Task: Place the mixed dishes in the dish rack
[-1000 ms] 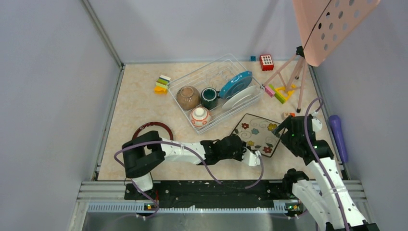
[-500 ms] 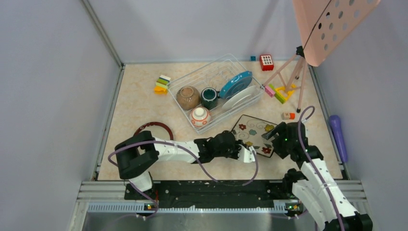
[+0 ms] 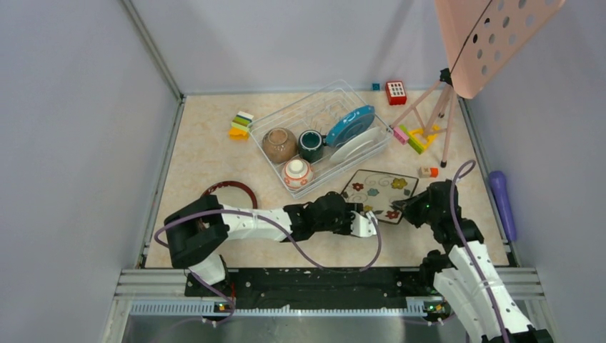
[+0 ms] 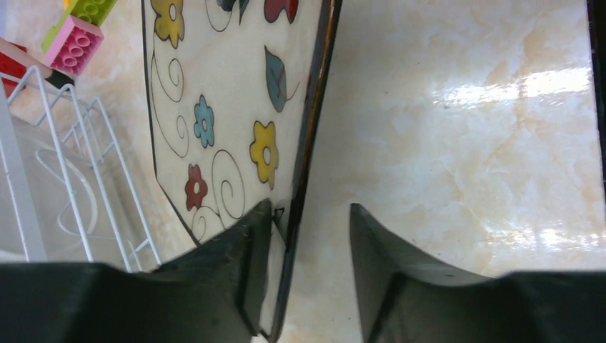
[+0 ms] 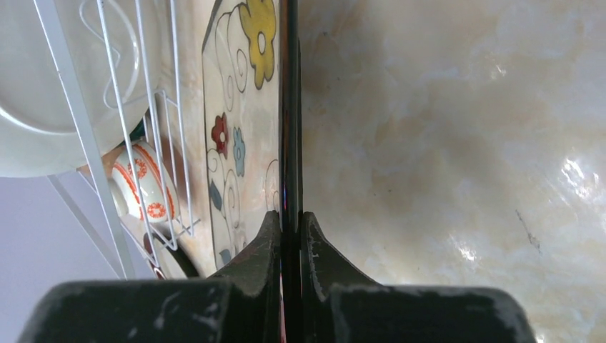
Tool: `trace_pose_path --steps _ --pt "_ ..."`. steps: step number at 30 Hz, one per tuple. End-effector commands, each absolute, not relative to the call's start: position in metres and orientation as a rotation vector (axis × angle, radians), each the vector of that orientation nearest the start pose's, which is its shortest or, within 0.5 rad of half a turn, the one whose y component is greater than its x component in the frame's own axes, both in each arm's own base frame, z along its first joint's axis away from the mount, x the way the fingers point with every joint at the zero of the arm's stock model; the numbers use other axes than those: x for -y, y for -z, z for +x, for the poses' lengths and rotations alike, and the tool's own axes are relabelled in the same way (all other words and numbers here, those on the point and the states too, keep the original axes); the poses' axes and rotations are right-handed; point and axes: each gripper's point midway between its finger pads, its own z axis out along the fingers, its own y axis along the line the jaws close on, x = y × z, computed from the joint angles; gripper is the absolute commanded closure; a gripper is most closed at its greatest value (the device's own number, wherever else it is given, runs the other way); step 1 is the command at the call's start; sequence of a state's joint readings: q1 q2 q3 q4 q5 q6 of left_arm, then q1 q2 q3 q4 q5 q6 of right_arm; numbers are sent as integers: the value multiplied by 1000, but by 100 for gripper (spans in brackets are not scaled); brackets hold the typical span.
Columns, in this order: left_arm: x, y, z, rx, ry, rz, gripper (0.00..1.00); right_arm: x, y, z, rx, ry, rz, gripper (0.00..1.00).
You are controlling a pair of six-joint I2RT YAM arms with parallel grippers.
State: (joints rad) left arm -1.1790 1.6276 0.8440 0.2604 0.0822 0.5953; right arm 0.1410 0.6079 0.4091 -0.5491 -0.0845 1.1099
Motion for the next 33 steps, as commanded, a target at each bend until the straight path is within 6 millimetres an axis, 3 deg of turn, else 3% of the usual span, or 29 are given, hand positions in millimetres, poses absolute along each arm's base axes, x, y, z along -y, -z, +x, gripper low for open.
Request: trace_pose_path --steps 1,14,16,18,19,24,26,28,33 --pt "425 -106 170 -1300 484 1662 47 -94 -132 215 -2096 -854 1159 100" --pt "445 -107 184 -1306 325 1628 45 -112 -151 207 -2105 -1016 1188 100" --pt "448 -106 185 -1307 310 1623 55 -113 -154 207 -2105 -1018 1185 100" --pt "450 -107 187 -1319 298 1613 86 -113 -155 207 -2108 -1014 1181 100" --pt "451 -109 188 -1326 289 1600 99 -113 -157 207 -2108 -1016 1178 94" --pt "452 -127 186 -1330 292 1535 100 -105 -166 212 -2094 -954 1130 48" --pt "450 -137 183 -1330 310 1507 100 -96 -176 215 -2064 -892 1107 35" --pt "446 -150 182 -1342 334 1457 100 -87 -186 217 -2036 -825 1082 25" --pt "432 -185 171 -1311 435 1363 100 -66 -219 220 -1960 -697 995 17"
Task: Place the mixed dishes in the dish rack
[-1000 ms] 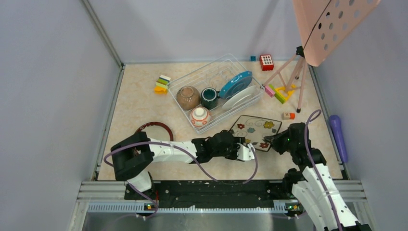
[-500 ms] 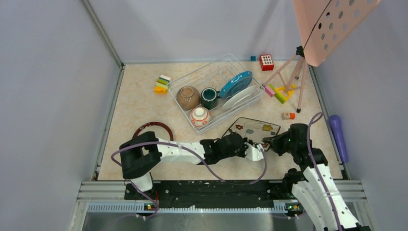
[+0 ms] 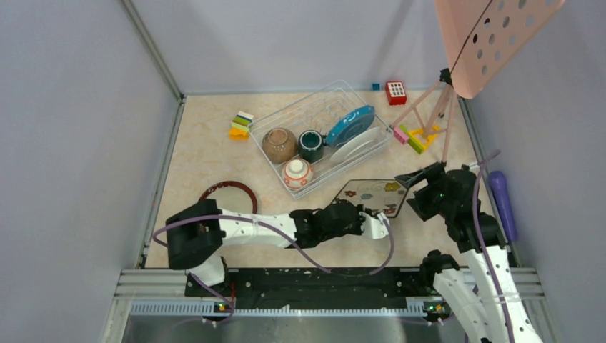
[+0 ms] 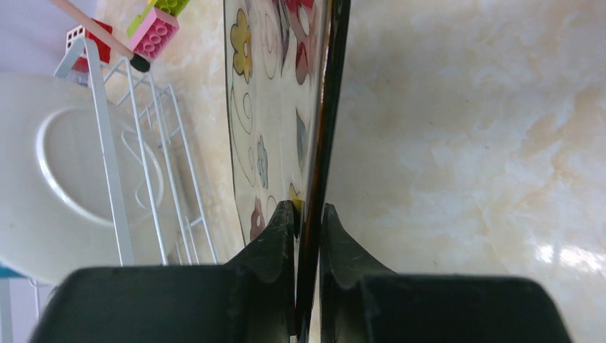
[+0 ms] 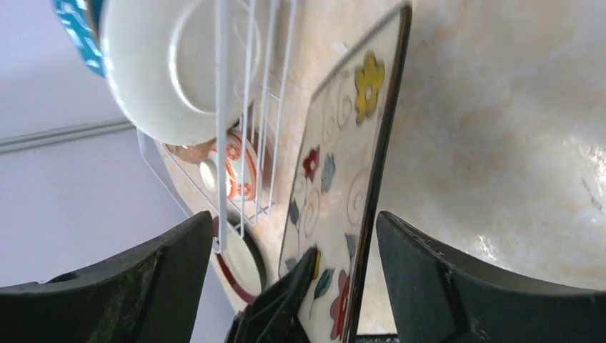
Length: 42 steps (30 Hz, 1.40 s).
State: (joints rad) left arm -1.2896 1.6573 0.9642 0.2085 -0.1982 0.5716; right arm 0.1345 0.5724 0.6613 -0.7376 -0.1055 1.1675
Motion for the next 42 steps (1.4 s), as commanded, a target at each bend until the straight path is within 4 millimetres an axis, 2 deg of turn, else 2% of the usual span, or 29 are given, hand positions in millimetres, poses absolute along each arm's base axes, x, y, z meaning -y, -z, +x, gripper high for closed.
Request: trace_pose_path --steps 1,4,11,16,25,34,42 --pt "429 -192 169 -1306 452 1346 100 -61 -225 221 -1942 -668 980 16" --pt "422 -211 163 -1295 507 1305 100 -50 -240 222 -1901 -597 921 16" --pt "401 -251 154 -1273 605 1196 100 -31 -260 230 -1819 -483 849 16" --pt "387 -276 147 -1276 664 1131 100 -37 -267 240 -1800 -513 789 16" --pt "358 -326 137 -1257 741 1025 100 -45 -262 255 -1745 -579 770 17" --pt "324 -367 154 -1262 689 876 100 -49 -266 253 -1776 -564 677 18" --pt "289 -400 194 -1236 626 762 100 -44 -267 246 -1785 -519 653 19"
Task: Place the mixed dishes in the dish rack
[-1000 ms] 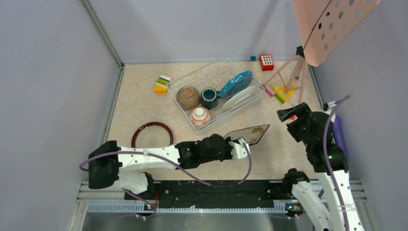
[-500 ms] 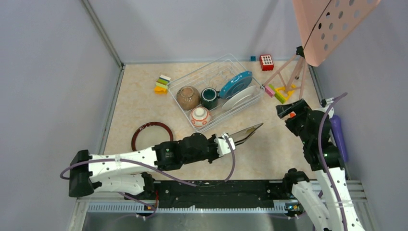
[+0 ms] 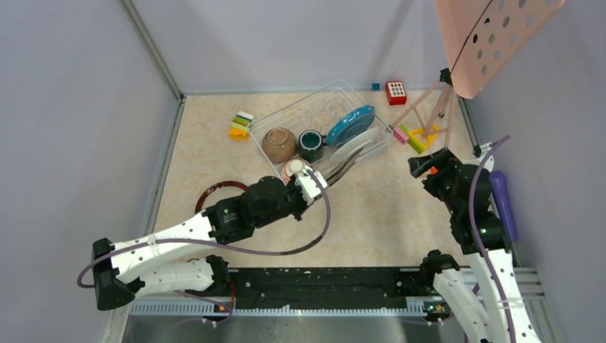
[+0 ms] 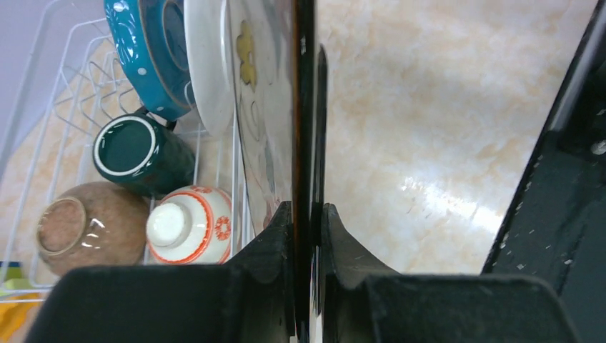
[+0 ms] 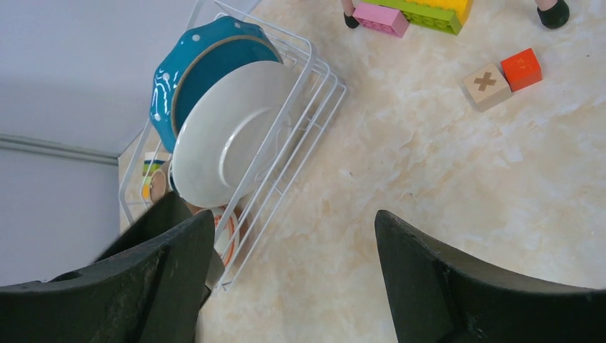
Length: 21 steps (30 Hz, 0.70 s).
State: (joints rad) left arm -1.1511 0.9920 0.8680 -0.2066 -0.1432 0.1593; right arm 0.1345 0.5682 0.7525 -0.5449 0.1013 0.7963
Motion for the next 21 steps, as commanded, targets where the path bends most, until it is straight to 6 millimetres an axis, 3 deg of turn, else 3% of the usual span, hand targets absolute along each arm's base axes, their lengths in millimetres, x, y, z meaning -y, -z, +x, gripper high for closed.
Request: trace_pose_path --steps 1,4,10,14,21 --pt "285 -407 198 -1220 635 756 100 -45 -268 245 -1786 -526 653 20" --pt "280 -426 206 -1161 683 750 100 -47 -271 242 -1789 -541 653 20" --pt "274 -442 226 -1144 695 733 100 -45 -271 233 -1786 -539 661 20" --pt "259 -452 229 -1175 690 670 100 -43 -269 231 -1794 -529 668 20" --pt "228 -495 238 -1137 588 583 100 -52 -270 238 -1818 -573 657 20"
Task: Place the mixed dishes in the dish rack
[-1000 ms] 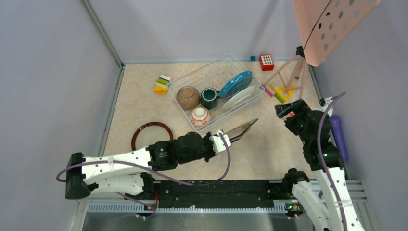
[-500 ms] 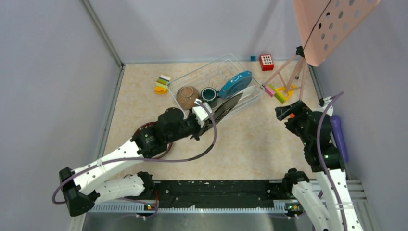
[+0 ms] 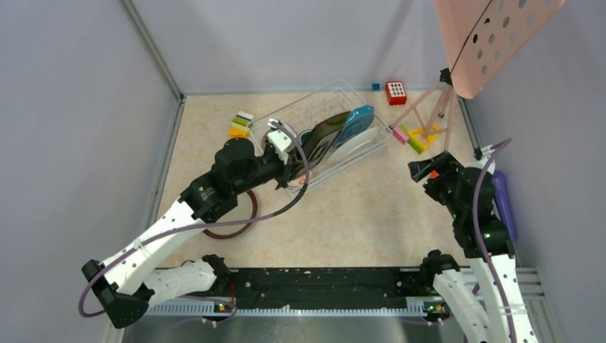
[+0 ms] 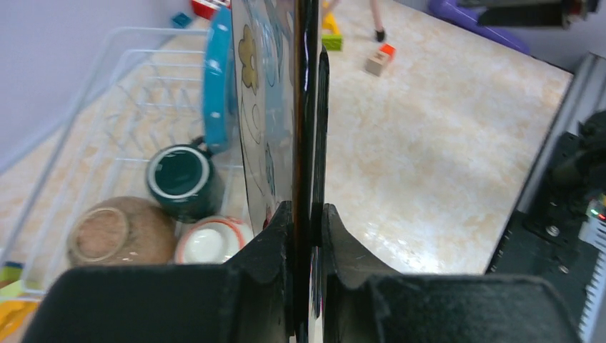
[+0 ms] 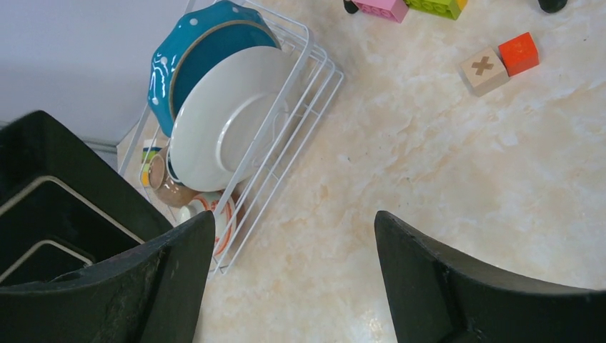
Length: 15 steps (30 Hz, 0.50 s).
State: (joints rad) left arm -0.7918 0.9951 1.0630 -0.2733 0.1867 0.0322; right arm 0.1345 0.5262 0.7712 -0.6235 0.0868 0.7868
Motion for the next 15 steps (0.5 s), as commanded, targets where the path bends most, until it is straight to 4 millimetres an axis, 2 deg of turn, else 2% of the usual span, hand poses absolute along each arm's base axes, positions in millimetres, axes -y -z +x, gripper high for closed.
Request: trace_pose_path --steps 1,4,8,15 --pt "227 -494 243 -1172 566 593 100 -54 -270 239 -1824 -578 655 20" --pt "229 -497 265 -1260 499 605 100 -57 -271 241 -1842 -591 648 20" --pt "233 -505 291 -1279 429 639 100 -59 -272 243 -1850 -595 646 20" --pt "253 -506 336 -1292 490 745 100 -63 -272 244 -1859 -624 651 20"
